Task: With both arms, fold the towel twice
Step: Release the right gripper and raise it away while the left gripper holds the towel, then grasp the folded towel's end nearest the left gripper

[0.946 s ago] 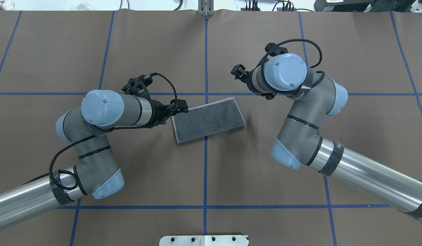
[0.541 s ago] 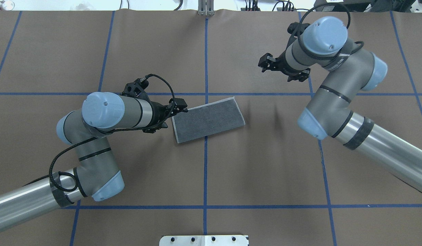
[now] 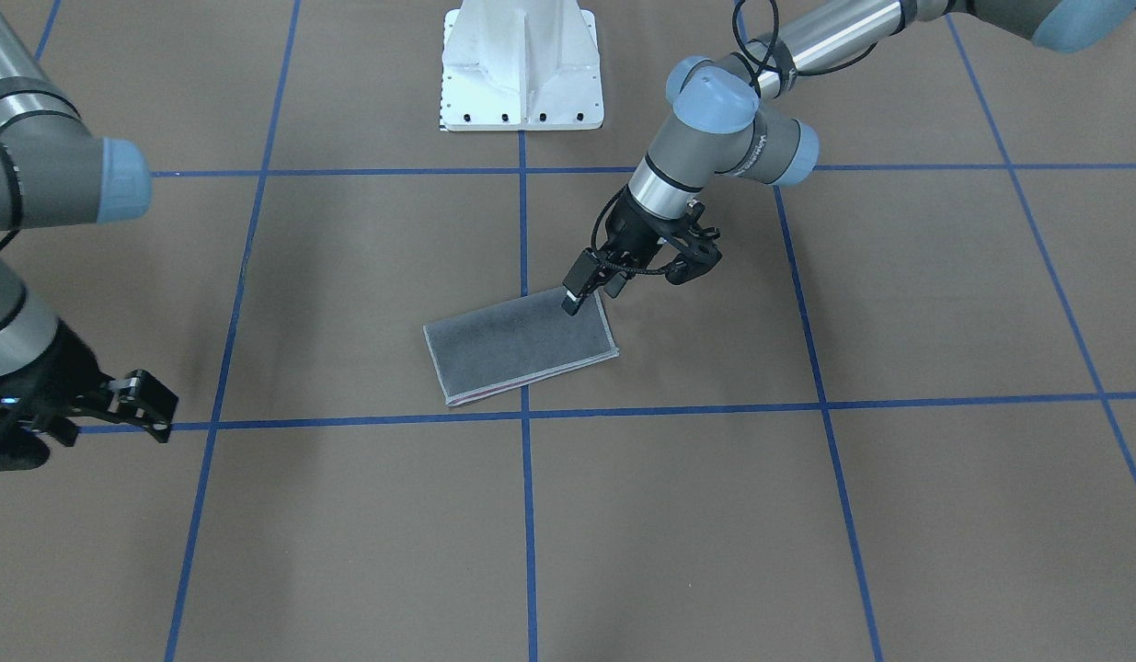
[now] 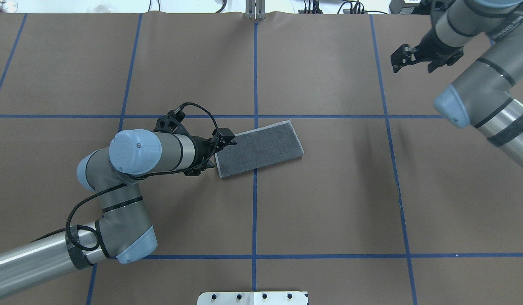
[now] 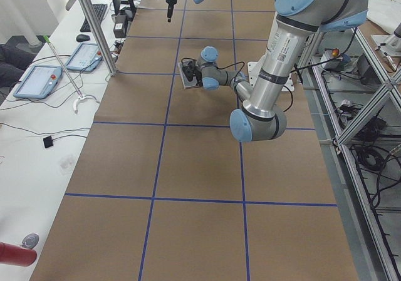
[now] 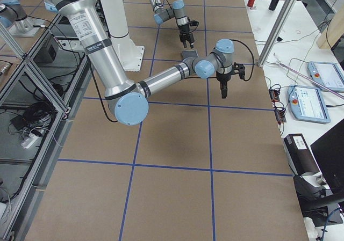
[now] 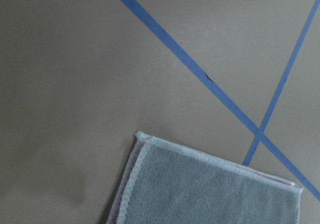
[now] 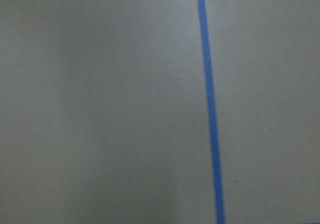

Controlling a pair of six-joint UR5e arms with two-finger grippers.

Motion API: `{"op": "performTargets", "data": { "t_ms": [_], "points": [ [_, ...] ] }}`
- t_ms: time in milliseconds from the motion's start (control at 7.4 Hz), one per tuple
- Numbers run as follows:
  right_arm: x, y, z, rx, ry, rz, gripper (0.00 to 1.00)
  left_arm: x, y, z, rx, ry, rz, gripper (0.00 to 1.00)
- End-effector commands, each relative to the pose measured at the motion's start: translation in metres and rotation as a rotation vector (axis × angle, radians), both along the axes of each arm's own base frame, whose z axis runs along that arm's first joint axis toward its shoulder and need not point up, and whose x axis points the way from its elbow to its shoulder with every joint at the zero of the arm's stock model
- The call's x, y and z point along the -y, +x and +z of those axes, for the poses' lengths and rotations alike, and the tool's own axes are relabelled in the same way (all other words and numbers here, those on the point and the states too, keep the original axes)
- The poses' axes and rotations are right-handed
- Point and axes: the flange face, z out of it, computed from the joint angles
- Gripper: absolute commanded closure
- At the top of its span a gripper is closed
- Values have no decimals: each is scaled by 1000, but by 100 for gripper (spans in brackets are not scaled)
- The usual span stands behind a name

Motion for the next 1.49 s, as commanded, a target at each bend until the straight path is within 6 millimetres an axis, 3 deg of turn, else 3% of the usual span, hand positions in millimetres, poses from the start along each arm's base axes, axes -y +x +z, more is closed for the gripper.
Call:
{"op": "performTargets", "data": {
  "t_ms": [0,270,541,1351],
  "points": [
    [4,85,50,-44,52,-68,0,-20,14,-1,-2,-9,16,4],
    [4,104,59,-64,59,-87,0,-32,24,3,12,-16,29,7],
    [2,107,61,-64,57,-82,0,-33,25,5,-10,-86,-7,16],
    [4,112,58,-46,56,-81,0,-31,22,13,-56,-240,-94,27]
  ]
}}
